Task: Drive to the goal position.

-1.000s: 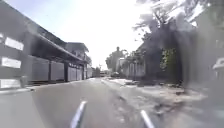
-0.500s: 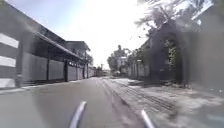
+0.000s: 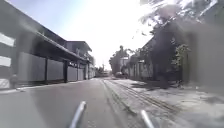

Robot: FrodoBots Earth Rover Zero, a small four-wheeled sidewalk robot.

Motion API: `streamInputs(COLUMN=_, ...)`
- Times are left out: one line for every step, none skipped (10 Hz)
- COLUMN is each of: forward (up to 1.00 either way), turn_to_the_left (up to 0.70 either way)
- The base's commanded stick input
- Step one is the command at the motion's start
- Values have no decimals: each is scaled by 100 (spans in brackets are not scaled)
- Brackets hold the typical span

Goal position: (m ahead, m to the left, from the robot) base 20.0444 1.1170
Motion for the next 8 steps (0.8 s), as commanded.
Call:
streamInputs(forward=85, turn_to_the_left=-15)
streamInputs(forward=85, turn_to_the_left=-34)
streamInputs(forward=85, turn_to_the_left=-34)
streamInputs(forward=85, turn_to_the_left=-34)
streamInputs(forward=85, turn_to_the_left=-34)
streamInputs(forward=85, turn_to_the_left=-34)
streamInputs(forward=85, turn_to_the_left=-34)
streamInputs(forward=85, turn_to_the_left=-22)
